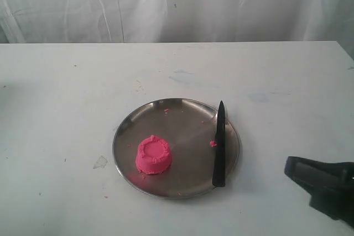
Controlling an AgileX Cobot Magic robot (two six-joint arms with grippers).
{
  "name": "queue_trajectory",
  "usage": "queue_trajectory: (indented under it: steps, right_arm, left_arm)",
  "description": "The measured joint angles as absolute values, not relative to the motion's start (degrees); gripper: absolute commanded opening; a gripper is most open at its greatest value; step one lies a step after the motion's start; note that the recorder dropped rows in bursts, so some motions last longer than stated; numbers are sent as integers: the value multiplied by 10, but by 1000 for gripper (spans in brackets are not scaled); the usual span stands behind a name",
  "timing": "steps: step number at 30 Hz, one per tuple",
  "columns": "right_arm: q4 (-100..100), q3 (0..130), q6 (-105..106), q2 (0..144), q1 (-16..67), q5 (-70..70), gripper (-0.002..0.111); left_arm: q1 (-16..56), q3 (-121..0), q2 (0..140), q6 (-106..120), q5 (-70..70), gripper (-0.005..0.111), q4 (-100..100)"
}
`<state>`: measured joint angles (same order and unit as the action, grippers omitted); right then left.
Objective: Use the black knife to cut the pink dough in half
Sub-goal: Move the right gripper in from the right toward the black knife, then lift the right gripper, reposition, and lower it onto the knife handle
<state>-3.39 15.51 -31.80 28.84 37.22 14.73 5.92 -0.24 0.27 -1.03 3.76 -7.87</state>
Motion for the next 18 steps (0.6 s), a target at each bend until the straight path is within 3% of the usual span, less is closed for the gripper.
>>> queue_trajectory:
  steps: [7,11,18]
  right_arm:
    - [-34,202,-279,443,372,148,42]
    - [-34,226,-277,522,372,105,48]
    - [-34,281,-297,605,372,97,49]
  left_arm:
    - [59,-2,3,-10,38,0,-79]
    - [59,-2,3,-10,38,0,-79]
    - [59,-2,3,-10,38,0,-79]
